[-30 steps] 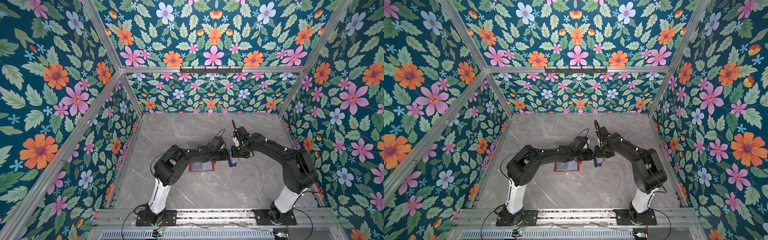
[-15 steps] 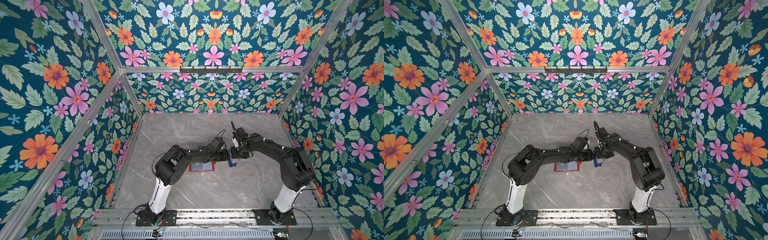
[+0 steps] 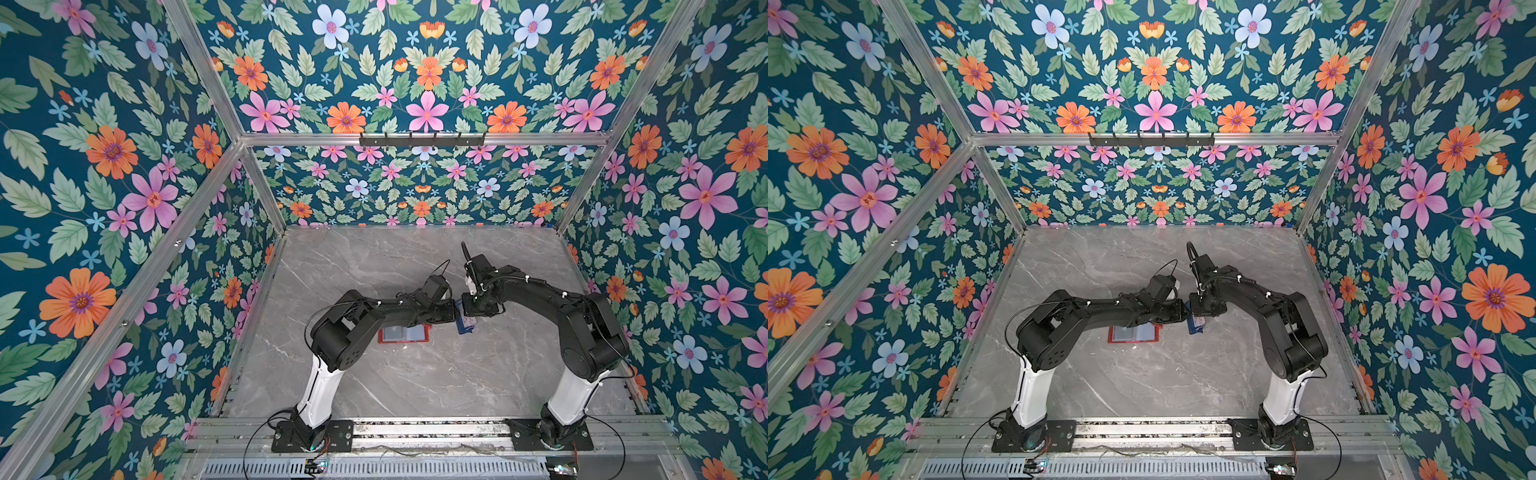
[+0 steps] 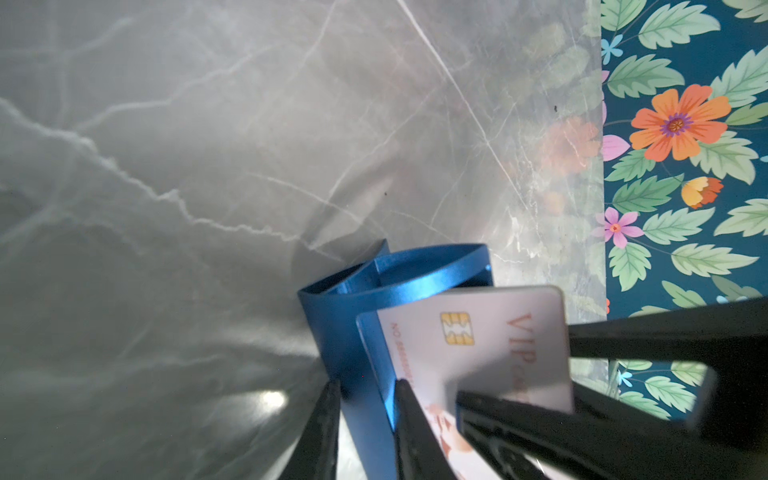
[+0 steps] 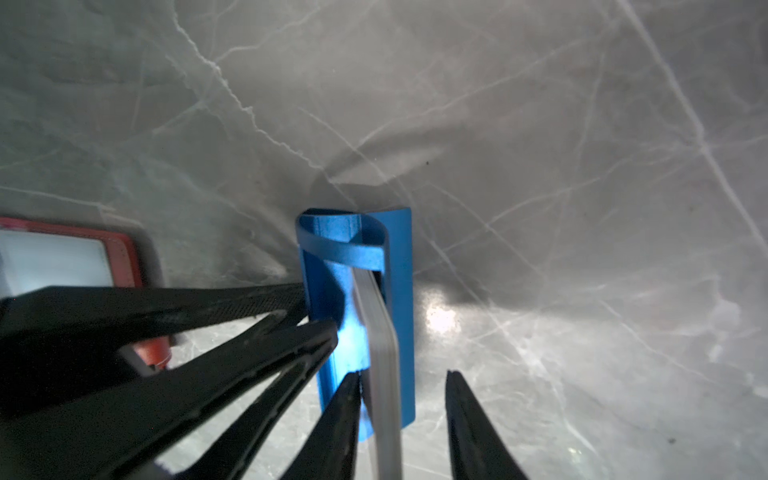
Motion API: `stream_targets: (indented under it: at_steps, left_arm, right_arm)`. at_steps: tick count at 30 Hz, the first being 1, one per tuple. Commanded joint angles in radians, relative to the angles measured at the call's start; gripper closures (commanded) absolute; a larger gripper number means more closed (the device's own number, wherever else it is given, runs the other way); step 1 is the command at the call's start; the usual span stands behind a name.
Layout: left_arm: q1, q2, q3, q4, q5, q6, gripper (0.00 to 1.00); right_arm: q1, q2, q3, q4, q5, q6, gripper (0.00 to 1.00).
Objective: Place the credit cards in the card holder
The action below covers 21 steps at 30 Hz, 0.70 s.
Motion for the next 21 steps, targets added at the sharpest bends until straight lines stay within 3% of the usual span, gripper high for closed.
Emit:
stream_targets:
  at_steps: [1,21]
  left_arm:
    - [0.001,0.005,-0.005,-0.044,-0.022,0.005,0.76]
    - [-0.001,0.004,-0.008,-0.059,-0.041,0.005,0.76]
  right_arm:
    - [0.001,-0.005,0.006,-0.037,0.029,0.003,0.64]
    - [0.011,-0.027,0.040,-0.084,0.032,-0.012,0.69]
